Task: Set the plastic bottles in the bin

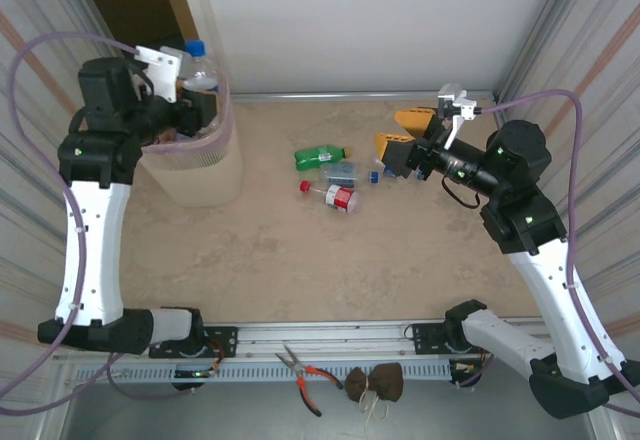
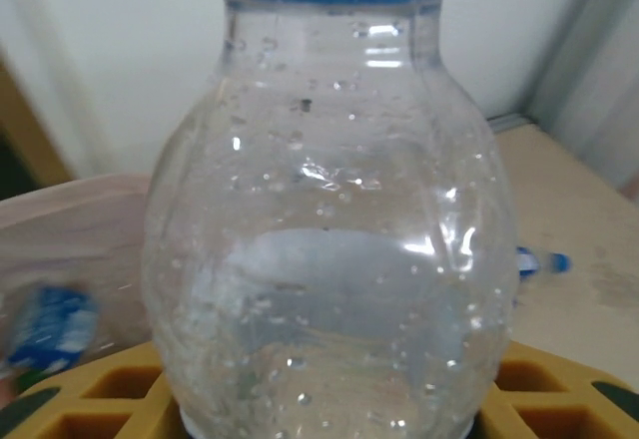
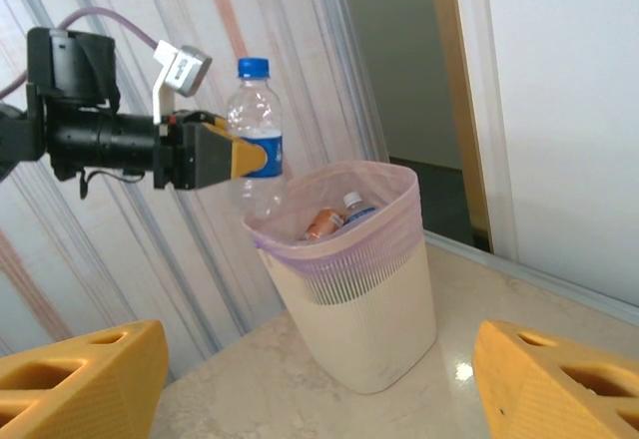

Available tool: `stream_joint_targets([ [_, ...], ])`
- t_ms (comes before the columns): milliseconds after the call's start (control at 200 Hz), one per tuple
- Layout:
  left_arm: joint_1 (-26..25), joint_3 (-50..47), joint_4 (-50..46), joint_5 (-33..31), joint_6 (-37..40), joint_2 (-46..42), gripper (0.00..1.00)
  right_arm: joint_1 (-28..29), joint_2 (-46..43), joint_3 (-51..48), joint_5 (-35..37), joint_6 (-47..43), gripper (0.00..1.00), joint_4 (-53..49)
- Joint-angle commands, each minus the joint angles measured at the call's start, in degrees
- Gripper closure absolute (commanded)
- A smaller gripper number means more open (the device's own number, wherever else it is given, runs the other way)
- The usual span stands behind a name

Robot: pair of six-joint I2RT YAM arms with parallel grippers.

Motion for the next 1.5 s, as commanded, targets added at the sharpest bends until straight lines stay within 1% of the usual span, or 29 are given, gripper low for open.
stream_joint_targets([
  [0,2.73,2.15,-5.67,-7.58,2.34,2.30,0.50,0.42,-0.02,-0.36,0.26,-1.24,0.21,1.10],
  [175,6.98,5.52,-9.46,-15.00,4.91,7.03,0.51,0.44,0.73,-0.56,-0.50,-1.19,0.21,1.34],
  [346,10.82,5.50,-8.10,-21.36,6.53,9.90,0.51,0.43,1.65,-0.63,-1.06,-1.39,0.21,1.69],
  [426,11.98,6.26,-7.95,-22.51,7.45,11.94,0.51,0.47,2.32,-0.24,-1.52,-1.58,0.22,1.69],
  [666,12.51,9.61,-8.30,-25.66,9.22,19.57,0.51,0.41,2.52,-0.14,-2.03,-1.76,0.22,1.79],
  [847,12.67,12.00,-12.50,-30.07,10.59,24.82,0.52,0.43,2.52,-0.39,-1.66,-2.93,0.22,0.76],
  [1027,12.71,12.63,-17.35,-30.16,10.24,28.41,0.52,0.34,2.52,-0.25,-1.79,-3.78,0.22,0.34],
  [1102,12.72,12.60,-19.30,-28.96,9.80,30.16,0.52,0.30,2.52,-0.10,-2.14,-4.04,0.22,0.06],
  [1132,12.76,12.61,-20.07,-28.52,9.59,30.94,0.52,0.34,3.97,-0.23,-2.13,-4.13,0.22,0.02],
  [1323,12.73,12.74,-24.22,-26.39,8.29,36.36,0.52,0.22,3.28,-0.54,-1.62,-4.61,0.22,-0.64],
  [1423,12.81,13.28,-25.37,-25.88,7.66,37.63,0.49,0.22,3.20,-0.43,-1.51,-4.66,0.22,-0.60],
  [1498,12.79,14.11,-25.34,-24.70,7.32,36.63,0.47,0.22,3.15,-0.17,-1.54,-4.57,0.22,-0.73],
])
